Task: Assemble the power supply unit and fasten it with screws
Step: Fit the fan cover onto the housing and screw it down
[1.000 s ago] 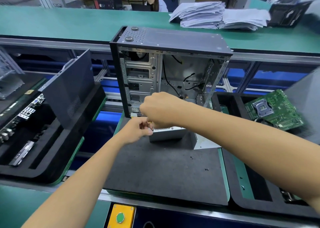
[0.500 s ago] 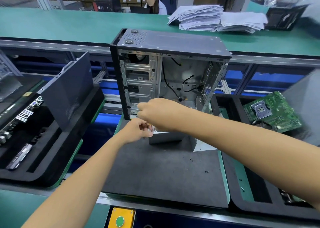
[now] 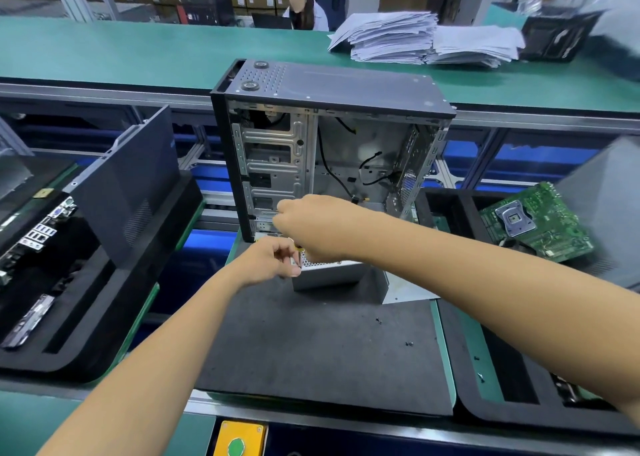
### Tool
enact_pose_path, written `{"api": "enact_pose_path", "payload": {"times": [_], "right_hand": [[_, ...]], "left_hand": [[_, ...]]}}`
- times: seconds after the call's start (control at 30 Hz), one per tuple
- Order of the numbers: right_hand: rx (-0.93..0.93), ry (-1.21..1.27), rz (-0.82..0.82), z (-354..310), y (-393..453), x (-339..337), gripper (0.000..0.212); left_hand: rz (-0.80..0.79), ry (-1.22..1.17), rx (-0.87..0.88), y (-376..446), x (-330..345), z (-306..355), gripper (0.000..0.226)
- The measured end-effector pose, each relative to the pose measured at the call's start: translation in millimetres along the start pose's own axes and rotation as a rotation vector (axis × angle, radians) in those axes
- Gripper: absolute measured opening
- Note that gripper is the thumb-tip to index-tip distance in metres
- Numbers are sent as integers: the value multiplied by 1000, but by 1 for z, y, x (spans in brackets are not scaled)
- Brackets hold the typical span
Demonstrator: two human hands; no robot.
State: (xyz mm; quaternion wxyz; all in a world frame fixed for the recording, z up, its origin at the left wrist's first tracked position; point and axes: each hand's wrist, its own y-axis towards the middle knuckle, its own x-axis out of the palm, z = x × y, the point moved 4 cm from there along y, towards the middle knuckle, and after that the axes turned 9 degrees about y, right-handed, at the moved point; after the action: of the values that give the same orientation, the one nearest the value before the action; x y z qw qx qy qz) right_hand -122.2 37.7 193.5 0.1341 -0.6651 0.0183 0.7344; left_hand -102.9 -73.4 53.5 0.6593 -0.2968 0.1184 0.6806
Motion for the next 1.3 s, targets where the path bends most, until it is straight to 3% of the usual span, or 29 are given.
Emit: {"api": "enact_pose_path", "payload": {"times": [0.17,0.33,0.47,0.57,0.67,0.73,1.1,1.3], "right_hand": [[95,-55,98,6,0,1,9],[23,120,-18,17,-3,4,24],[34,70,44,13,0,3,8],[58,-23,111,9,2,6,18],[70,17,87,11,1,7,14],[46,108,9,13,0,9,23],[-16,-49,136,-2,5,4,8],[-32,149,50,6,7,8,16]], "left_hand": [[-23,-12,-25,-1,0,1,29],[-20,-2,-23,0,-1,2,14],[-32,-4,-40,2,-2,2,20],[-52,-9,-63,2,-2,3,39],[-70,-28,-65,1,-1,5,27],[-72,-21,-53,1,-2,6,16],[-40,-37,-153,5,-1,-1,22],[-38,-15,-107,3,0,2,12]]}}
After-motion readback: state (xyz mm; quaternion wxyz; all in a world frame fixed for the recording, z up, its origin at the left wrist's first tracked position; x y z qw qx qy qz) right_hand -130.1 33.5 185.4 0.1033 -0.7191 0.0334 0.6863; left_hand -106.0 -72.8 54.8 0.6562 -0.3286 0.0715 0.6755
